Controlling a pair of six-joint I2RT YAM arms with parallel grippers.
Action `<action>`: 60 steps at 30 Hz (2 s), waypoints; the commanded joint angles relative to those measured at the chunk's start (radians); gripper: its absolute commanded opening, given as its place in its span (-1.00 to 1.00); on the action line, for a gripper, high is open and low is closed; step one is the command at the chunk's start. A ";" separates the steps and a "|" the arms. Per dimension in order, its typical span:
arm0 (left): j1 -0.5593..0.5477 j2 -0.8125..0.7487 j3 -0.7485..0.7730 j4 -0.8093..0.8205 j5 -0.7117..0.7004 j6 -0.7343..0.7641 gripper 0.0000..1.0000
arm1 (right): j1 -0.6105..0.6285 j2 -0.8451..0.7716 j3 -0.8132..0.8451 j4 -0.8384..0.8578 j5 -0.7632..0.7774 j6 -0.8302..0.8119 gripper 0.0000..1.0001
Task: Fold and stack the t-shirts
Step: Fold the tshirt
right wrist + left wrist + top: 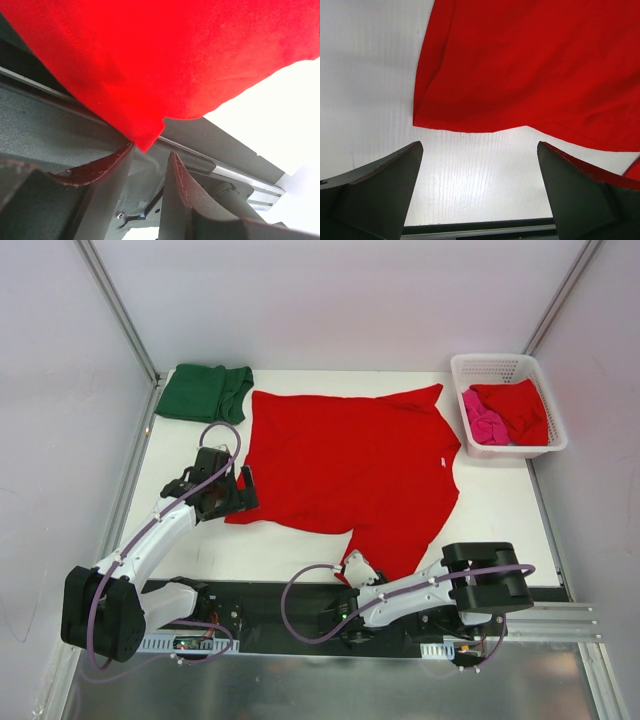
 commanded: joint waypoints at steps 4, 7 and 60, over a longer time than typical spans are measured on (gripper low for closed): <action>-0.005 -0.024 -0.007 -0.008 0.012 -0.009 0.99 | -0.004 0.010 0.008 0.016 0.026 0.029 -0.28; -0.006 -0.024 -0.006 -0.010 0.012 -0.009 0.99 | -0.004 0.001 -0.003 0.030 0.020 0.031 -0.37; -0.009 0.016 -0.027 0.010 0.025 -0.023 0.99 | 0.068 -0.182 0.104 0.074 -0.081 -0.218 -0.99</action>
